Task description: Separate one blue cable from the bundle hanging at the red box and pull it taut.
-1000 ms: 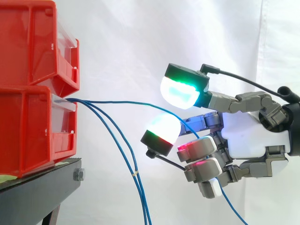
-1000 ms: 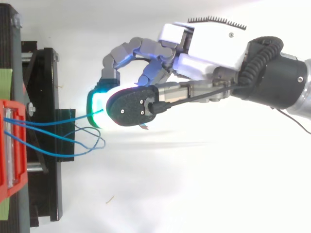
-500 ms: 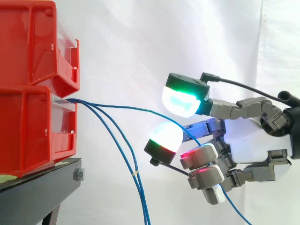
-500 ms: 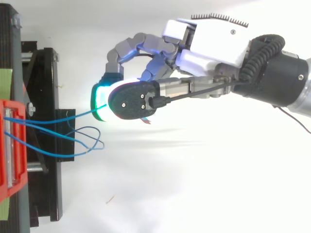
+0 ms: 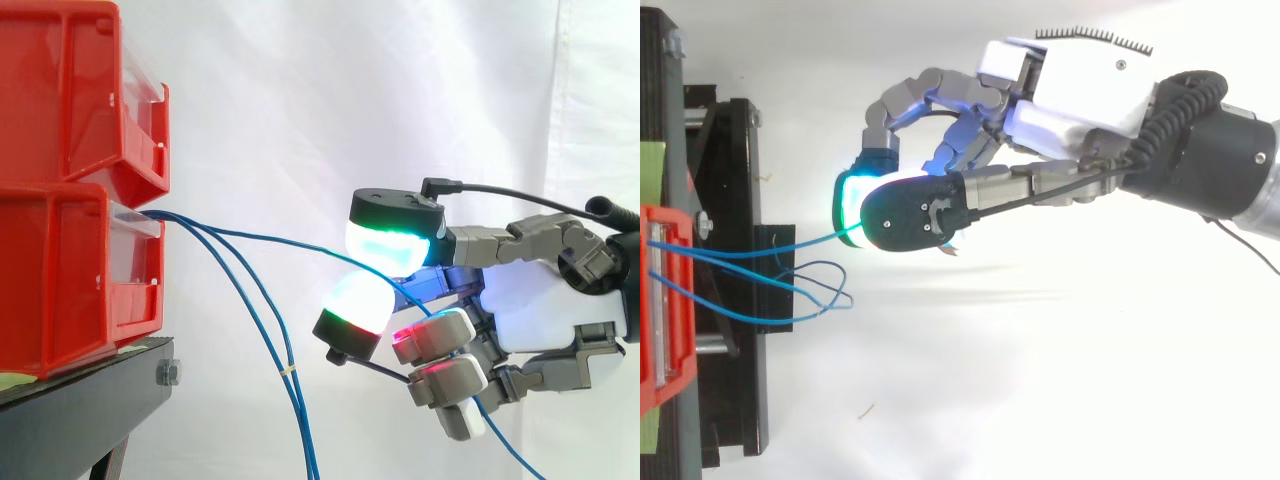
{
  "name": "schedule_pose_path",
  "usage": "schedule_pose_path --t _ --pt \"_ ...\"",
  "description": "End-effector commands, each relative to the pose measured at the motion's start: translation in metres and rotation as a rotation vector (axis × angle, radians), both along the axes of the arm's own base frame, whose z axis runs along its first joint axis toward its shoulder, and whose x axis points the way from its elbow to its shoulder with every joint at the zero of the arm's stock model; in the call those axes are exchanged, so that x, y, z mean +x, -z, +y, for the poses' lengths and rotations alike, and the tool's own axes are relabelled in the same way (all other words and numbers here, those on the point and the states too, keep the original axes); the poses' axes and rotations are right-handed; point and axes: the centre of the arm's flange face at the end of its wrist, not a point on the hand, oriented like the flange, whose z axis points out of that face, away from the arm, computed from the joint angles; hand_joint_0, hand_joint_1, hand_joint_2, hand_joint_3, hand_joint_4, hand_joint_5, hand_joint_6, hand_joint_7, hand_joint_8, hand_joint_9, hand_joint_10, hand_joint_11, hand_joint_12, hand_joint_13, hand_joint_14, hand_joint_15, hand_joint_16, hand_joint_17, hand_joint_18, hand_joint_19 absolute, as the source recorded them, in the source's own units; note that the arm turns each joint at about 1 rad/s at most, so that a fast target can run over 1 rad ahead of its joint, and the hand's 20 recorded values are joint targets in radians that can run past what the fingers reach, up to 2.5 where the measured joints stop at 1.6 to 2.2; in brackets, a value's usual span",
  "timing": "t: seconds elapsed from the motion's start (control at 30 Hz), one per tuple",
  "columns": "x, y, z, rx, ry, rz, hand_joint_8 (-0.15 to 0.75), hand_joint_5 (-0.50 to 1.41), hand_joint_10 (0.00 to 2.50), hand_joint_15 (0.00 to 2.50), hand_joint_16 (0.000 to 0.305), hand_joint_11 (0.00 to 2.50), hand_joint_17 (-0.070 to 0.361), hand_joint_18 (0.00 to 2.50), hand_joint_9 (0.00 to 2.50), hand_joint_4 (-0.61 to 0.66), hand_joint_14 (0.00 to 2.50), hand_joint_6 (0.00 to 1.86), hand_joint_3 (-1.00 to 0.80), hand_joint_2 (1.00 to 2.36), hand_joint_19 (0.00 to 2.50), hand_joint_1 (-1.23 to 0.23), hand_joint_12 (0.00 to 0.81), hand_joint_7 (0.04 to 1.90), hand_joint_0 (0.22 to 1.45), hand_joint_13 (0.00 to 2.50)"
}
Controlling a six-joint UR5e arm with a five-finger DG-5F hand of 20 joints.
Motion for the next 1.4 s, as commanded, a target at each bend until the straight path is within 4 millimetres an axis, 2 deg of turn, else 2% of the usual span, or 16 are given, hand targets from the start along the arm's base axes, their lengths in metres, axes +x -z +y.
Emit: schedule_pose_path --t 0.0,0.57,0.87,1.03,1.2,1.37 --pt "0.000 0.000 0.000 -0.001 -0.002 -0.002 0.246 -0.23 0.18 1.38 0.048 1.45 0.108 0.95 1.07 0.12 0.02 0.87 -0.26 1.01 0.96 -0.68 0.321 0.95 0.66 1.20" --pt "0.002 -0.001 0.005 0.008 -0.013 -0.013 0.244 -0.24 0.20 1.37 0.047 1.43 0.105 0.97 1.04 0.11 0.02 0.89 -0.29 1.01 0.95 -0.75 0.313 0.94 0.69 1.20" --pt "0.002 -0.001 0.006 0.036 -0.021 -0.021 0.246 -0.24 0.21 1.37 0.047 1.43 0.105 0.98 1.03 0.07 0.02 0.91 -0.16 1.02 0.95 -0.75 0.314 0.98 0.68 1.20" --pt "0.003 -0.001 0.010 0.046 -0.028 -0.023 0.250 -0.24 0.22 1.38 0.047 1.45 0.105 0.98 1.03 0.10 0.02 0.90 -0.21 1.02 0.96 -0.74 0.319 0.97 0.67 1.21" --pt "0.003 -0.001 0.011 0.056 -0.028 -0.026 0.251 -0.24 0.20 1.38 0.047 1.47 0.105 0.97 1.03 0.13 0.02 0.87 -0.32 1.01 0.97 -0.72 0.316 0.94 0.63 1.20" --pt "0.003 -0.001 0.012 0.066 -0.041 -0.026 0.246 -0.24 0.19 1.37 0.047 1.46 0.105 0.97 1.03 0.13 0.02 0.87 -0.29 1.01 0.98 -0.72 0.318 0.94 0.64 1.19"
